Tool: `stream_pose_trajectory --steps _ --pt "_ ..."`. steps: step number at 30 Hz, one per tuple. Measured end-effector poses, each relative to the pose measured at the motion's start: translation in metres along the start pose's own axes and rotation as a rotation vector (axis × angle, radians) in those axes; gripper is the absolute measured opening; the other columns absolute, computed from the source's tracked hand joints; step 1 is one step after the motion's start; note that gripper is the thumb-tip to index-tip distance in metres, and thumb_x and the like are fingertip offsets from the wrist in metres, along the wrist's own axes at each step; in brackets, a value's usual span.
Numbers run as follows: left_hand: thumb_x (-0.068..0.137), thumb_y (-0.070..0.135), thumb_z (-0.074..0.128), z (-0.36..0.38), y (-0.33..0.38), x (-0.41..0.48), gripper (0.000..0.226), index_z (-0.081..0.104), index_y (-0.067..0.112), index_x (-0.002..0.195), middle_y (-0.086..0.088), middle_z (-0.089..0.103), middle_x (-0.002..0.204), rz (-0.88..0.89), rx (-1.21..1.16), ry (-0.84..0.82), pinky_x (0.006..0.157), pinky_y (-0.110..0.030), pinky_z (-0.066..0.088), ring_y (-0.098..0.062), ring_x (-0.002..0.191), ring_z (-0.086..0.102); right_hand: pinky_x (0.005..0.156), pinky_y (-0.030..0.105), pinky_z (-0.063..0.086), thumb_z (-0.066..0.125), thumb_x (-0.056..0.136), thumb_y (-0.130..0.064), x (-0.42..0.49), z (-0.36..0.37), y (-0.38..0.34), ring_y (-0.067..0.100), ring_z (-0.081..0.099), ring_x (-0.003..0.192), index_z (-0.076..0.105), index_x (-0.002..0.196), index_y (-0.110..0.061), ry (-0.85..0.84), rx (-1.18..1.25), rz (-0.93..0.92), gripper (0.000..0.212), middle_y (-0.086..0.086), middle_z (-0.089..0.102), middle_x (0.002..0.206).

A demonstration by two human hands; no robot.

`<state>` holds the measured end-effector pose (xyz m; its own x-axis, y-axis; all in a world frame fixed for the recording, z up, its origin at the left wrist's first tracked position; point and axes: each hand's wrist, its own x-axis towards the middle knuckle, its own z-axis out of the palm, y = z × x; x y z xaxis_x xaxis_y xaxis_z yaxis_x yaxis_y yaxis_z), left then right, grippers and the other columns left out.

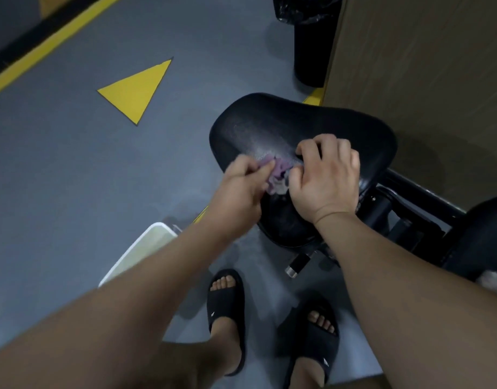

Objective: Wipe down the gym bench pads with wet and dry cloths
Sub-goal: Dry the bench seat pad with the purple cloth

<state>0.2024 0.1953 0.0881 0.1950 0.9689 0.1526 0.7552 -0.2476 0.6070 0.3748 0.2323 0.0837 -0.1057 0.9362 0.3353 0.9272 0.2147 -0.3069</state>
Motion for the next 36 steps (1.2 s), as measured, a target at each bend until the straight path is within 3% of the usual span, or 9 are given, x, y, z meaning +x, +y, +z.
stream_pose_trajectory --steps 4,8,11,13,18,22,29,33,36 --pt "0.096 0.012 0.051 0.022 0.029 -0.052 0.042 0.061 0.007 0.136 -0.010 0.047 0.108 -0.118 0.031 0.151 0.093 -0.032 0.049 -0.029 0.099 0.056 0.096 0.042 0.036 0.045 0.088 -0.032 0.000 0.000 0.000 0.029 0.047 0.106 0.061 0.107 -0.018 0.007 0.014 -0.003 0.029 0.007 0.055 0.114" --pt "0.090 0.008 0.051 0.029 0.038 -0.048 0.048 0.059 0.004 0.137 -0.013 0.049 0.103 -0.191 0.058 0.180 0.084 -0.033 0.049 -0.026 0.092 0.053 0.094 0.043 0.037 0.045 0.087 -0.032 0.000 0.001 0.001 0.030 0.047 0.105 0.061 0.106 -0.019 0.019 0.016 0.000 0.028 0.008 0.055 0.115" --pt "0.104 0.015 0.043 0.016 0.015 0.001 0.038 0.054 0.001 0.138 -0.010 0.056 0.109 -0.404 -0.022 0.287 0.087 -0.020 0.038 -0.017 0.096 0.058 0.093 0.043 0.038 0.045 0.086 -0.031 0.000 0.002 0.001 0.030 0.047 0.104 0.060 0.106 -0.018 0.013 0.016 0.002 0.029 0.009 0.054 0.115" --pt "0.105 0.015 0.044 0.004 0.000 0.028 0.046 0.043 0.003 0.150 -0.018 0.049 0.128 -0.558 -0.045 0.281 0.089 -0.010 0.025 -0.026 0.115 0.055 0.094 0.043 0.038 0.045 0.087 -0.031 0.000 0.003 0.001 0.030 0.047 0.104 0.060 0.107 -0.018 0.016 0.018 0.002 0.029 0.008 0.054 0.116" --pt "0.102 0.012 0.050 0.009 0.006 0.018 0.047 0.046 0.008 0.149 -0.017 0.044 0.129 -0.547 -0.096 0.306 0.092 -0.006 0.023 -0.028 0.115 0.054 0.093 0.042 0.038 0.045 0.086 -0.032 0.000 0.004 0.002 0.030 0.048 0.104 0.061 0.106 -0.018 0.028 0.025 0.002 0.029 0.008 0.055 0.114" --pt "0.097 0.019 0.055 0.034 0.042 -0.033 0.041 0.062 0.015 0.137 -0.012 0.049 0.113 -0.392 -0.032 0.339 0.098 -0.030 0.042 -0.031 0.104 0.053 0.093 0.042 0.037 0.046 0.086 -0.031 0.000 0.004 0.003 0.030 0.047 0.104 0.060 0.106 -0.018 0.018 0.010 -0.001 0.027 0.008 0.054 0.114" --pt "0.095 0.034 0.065 0.050 0.055 -0.068 0.038 0.068 0.018 0.130 -0.005 0.048 0.114 -0.380 -0.090 0.428 0.098 -0.027 0.045 -0.023 0.107 0.050 0.095 0.042 0.037 0.046 0.088 -0.030 0.000 0.004 0.004 0.029 0.047 0.106 0.059 0.106 -0.021 0.016 0.007 -0.004 0.024 0.007 0.054 0.115" --pt "0.097 0.030 0.065 0.038 0.030 -0.041 0.037 0.065 0.019 0.133 -0.002 0.045 0.112 -0.545 -0.169 0.438 0.093 -0.011 0.035 -0.019 0.104 0.053 0.096 0.043 0.037 0.045 0.087 -0.031 0.000 0.004 0.003 0.030 0.047 0.106 0.059 0.108 -0.021 0.011 0.006 0.004 0.027 0.007 0.053 0.117" --pt "0.101 0.026 0.059 0.027 -0.001 -0.011 0.039 0.061 0.013 0.138 -0.014 0.057 0.122 -0.720 -0.240 0.428 0.096 -0.016 0.038 -0.020 0.111 0.058 0.095 0.042 0.036 0.046 0.087 -0.031 0.000 0.004 0.002 0.030 0.047 0.106 0.060 0.107 -0.021 0.022 0.004 0.012 0.026 0.006 0.053 0.116"
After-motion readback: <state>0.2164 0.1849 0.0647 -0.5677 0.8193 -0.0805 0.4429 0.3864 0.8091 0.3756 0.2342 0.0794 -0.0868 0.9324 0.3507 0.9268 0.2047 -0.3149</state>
